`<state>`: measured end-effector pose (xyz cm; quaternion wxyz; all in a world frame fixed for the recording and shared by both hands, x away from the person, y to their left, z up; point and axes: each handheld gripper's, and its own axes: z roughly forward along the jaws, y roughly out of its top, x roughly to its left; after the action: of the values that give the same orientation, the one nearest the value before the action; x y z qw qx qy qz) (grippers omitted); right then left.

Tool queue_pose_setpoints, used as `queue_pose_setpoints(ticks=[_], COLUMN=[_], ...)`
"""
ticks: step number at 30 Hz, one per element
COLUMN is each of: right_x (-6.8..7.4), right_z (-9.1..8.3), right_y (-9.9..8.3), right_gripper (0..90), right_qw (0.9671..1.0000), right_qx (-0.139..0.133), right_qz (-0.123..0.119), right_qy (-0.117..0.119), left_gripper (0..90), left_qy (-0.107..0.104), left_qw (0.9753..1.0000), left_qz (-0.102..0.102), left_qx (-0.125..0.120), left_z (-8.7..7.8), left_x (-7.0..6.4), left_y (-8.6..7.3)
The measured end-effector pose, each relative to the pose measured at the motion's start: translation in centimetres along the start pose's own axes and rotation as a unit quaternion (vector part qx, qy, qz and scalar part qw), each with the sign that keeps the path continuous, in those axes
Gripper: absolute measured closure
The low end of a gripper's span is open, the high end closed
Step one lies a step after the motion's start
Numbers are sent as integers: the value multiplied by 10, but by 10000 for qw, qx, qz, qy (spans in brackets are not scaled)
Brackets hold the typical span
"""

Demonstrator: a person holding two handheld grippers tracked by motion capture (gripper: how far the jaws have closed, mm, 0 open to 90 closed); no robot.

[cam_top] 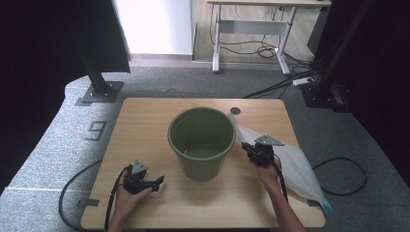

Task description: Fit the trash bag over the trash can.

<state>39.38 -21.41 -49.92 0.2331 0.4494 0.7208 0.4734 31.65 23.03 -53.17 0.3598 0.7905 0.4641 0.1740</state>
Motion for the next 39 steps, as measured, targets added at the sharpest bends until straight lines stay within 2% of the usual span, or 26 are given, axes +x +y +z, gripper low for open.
queue_pose_setpoints(ticks=[3, 7, 11, 16, 20, 24, 27, 32, 39], right_x=[-2, -2, -1, 5, 12, 14, 15, 20, 31], right_z=[-13, -27, -37, -46, -58, -73, -85, -108, -125], right_y=[6, 15, 31, 56, 76, 94, 105, 123, 137], right_gripper=[885, 885, 885, 885, 885, 885, 885, 885, 885], right_qw=[9996, 9987, 9986, 9983, 9971, 9951, 9937, 9906, 9873], right_qx=[-227, -433, -457, -479, -638, -862, -1019, -1294, -1572], right_qz=[159, 245, 199, 80, -18, -35, -34, -162, -164], right_qy=[-44, -75, -162, -313, -414, -487, -464, -412, -155], left_gripper=[153, 153, 153, 153, 154, 154, 154, 154, 154], left_qy=[-70, 23, -20, -161, -270, -293, -277, -236, -219], left_qw=[10000, 9999, 9999, 9996, 9991, 9992, 9991, 9991, 9992], left_qz=[-52, -7, -45, -231, -331, -276, -304, -341, -325], left_qx=[-30, 120, 109, -38, -73, -1, -40, -38, 0], left_z=[-2, 1, 1, -3, -2, 0, -1, -3, -4], left_x=[1, 3, 7, 14, 16, 16, 16, 19, 20], left_y=[1, -3, -3, -4, -3, -1, 0, -1, -2])
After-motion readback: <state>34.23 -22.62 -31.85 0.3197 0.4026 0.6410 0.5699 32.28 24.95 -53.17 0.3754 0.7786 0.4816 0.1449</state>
